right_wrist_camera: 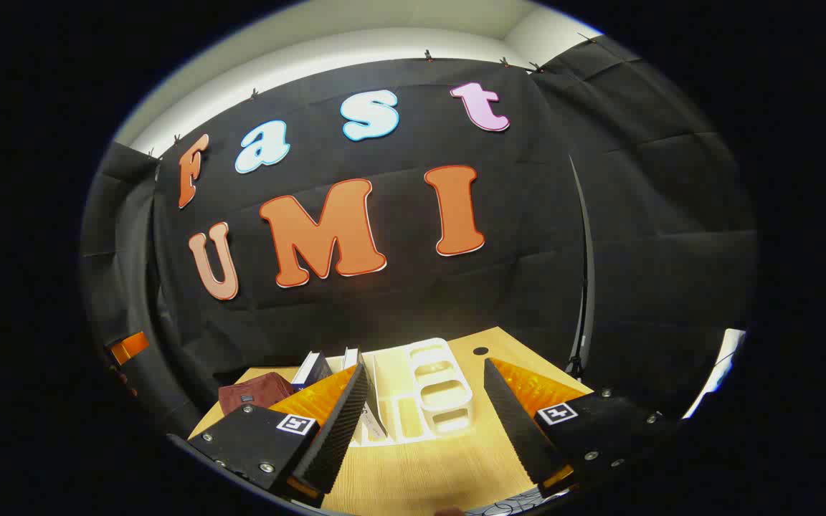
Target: Open the schoolbag, grab two books from the bookshelf and put them into the schoolbag.
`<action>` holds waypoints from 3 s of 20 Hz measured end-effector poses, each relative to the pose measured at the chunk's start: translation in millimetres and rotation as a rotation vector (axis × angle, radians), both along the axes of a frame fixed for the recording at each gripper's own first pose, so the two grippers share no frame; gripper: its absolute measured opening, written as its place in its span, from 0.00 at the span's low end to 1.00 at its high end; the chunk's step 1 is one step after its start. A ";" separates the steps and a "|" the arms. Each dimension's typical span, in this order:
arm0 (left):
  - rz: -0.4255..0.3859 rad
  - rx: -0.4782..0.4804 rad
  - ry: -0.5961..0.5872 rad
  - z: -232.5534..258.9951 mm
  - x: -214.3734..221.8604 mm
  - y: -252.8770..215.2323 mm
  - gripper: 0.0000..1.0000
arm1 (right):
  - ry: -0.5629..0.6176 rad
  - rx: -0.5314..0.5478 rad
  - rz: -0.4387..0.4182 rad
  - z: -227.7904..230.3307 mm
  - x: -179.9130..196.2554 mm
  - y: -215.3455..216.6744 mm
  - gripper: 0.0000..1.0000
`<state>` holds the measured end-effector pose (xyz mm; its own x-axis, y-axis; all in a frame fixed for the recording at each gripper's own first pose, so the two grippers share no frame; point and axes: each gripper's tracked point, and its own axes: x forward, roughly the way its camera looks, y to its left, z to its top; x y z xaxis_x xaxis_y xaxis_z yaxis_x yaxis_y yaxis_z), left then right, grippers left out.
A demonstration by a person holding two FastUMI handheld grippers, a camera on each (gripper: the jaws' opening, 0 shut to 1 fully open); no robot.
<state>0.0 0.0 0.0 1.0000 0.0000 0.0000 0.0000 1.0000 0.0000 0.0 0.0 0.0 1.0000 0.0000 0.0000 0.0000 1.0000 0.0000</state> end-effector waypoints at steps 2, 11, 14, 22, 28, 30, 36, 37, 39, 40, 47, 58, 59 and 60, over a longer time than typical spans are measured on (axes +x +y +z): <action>-0.006 -0.007 0.017 -5.7 -8.1 2.0 0.94 | -0.002 -0.012 0.006 2.4 -2.0 4.0 0.96; 0.053 0.011 0.013 1.4 -15.8 33.3 0.95 | -0.005 -0.020 0.033 8.1 -8.7 16.0 0.97; 0.040 0.055 0.006 3.1 -19.0 29.1 0.95 | -0.001 -0.014 0.037 4.9 -9.5 18.4 0.97; 0.047 0.043 -0.008 3.3 -13.7 26.5 0.95 | -0.014 -0.007 -0.012 6.7 -10.3 3.4 0.97; 0.029 0.058 -0.024 5.7 -8.6 23.3 0.94 | -0.010 -0.003 -0.024 5.3 -8.3 2.0 1.00; 0.025 0.051 -0.033 7.4 -4.7 21.1 0.95 | -0.013 -0.014 -0.026 6.4 -8.9 1.6 1.00; 0.015 0.063 -0.031 5.6 -0.6 18.6 0.94 | -0.019 -0.006 -0.032 8.4 -7.0 0.4 0.97; 0.014 0.062 -0.030 5.4 0.9 18.4 0.94 | -0.018 -0.008 -0.032 8.2 -5.4 0.8 0.97; 0.014 0.063 -0.024 3.6 3.0 17.7 0.94 | -0.016 -0.016 -0.032 7.4 -5.3 1.7 1.00; 0.010 0.066 -0.021 0.9 3.7 16.4 0.95 | -0.017 -0.019 -0.031 7.7 -4.1 1.9 1.00; 0.008 0.143 0.009 -18.9 4.4 14.1 0.95 | 0.013 -0.029 -0.031 -2.9 -1.3 3.4 0.97; -0.007 0.219 0.200 -118.5 5.6 11.1 0.95 | 0.085 -0.053 -0.072 -31.8 2.3 -12.4 0.97; -0.018 0.235 0.229 -131.1 3.8 9.1 0.95 | 0.097 -0.059 -0.075 -37.0 3.3 -13.0 0.97; -0.029 0.253 0.257 -145.5 3.1 7.6 0.95 | 0.111 -0.066 -0.078 -43.1 4.2 -13.7 0.97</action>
<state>3.1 7.6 -145.5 0.9669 0.0037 -0.2552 0.0607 0.9679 0.2441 4.2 -13.7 -43.1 0.9908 -0.0809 -0.1083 0.0736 0.9948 -0.0702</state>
